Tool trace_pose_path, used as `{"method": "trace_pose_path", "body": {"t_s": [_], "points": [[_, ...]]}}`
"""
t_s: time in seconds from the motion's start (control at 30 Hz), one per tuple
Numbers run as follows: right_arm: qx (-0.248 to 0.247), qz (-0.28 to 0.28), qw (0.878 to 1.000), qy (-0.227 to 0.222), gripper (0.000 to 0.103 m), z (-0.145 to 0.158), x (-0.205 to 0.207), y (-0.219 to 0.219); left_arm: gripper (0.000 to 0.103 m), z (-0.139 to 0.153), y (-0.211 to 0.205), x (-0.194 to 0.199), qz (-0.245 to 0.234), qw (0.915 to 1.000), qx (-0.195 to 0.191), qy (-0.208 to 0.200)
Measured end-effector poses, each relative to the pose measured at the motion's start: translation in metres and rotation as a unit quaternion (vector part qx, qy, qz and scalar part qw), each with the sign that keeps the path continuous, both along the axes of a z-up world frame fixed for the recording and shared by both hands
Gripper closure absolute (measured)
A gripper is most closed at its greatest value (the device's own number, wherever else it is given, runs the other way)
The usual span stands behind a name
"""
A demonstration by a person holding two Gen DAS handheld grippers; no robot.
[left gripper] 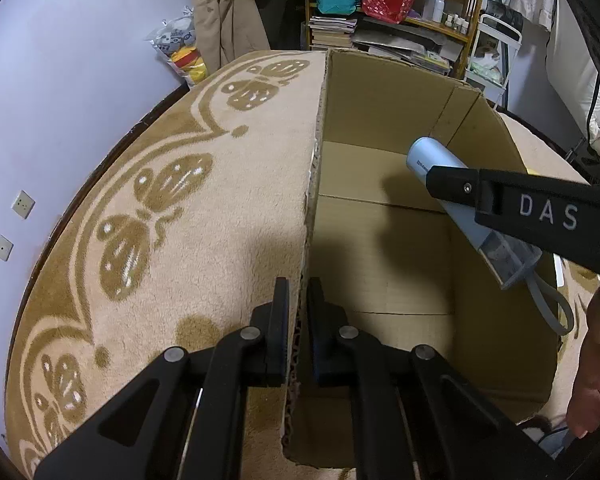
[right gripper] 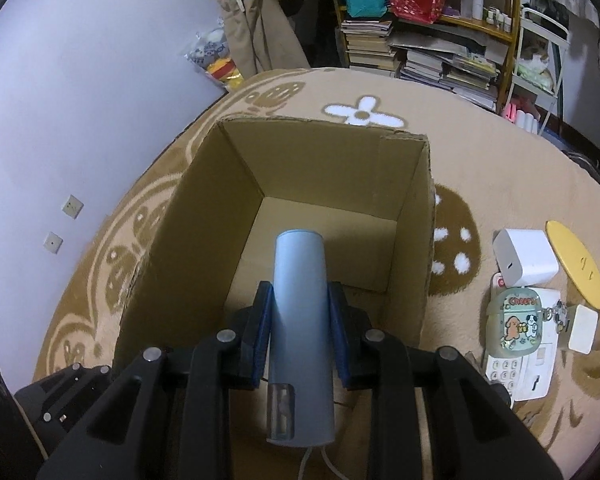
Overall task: Organize rigid objects
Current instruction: 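Carry the blue power bank into the box and open the right tool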
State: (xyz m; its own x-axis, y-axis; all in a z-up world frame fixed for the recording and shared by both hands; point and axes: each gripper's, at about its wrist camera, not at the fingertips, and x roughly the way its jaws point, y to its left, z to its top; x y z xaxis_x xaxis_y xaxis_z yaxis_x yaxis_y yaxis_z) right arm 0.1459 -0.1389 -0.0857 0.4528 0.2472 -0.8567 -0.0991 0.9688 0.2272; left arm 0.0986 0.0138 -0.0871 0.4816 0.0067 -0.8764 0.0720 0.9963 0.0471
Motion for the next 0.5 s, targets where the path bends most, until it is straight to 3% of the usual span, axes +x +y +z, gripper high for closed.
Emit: {"method": "trace_pose_path", "body": {"t_s": [0.23,0.5], "points": [[0.003,0.001,1.000,-0.003,0.074,0.000,-0.004,0.001,0.094,0.002,0.000,-0.001,0.000,1.0000,0.000,-0.004],[0.004,0.008,0.999,-0.031,0.074,0.025,-0.012,-0.004,0.095,0.008,0.001,-0.005,-0.001,0.9998,-0.006,-0.017]]}}
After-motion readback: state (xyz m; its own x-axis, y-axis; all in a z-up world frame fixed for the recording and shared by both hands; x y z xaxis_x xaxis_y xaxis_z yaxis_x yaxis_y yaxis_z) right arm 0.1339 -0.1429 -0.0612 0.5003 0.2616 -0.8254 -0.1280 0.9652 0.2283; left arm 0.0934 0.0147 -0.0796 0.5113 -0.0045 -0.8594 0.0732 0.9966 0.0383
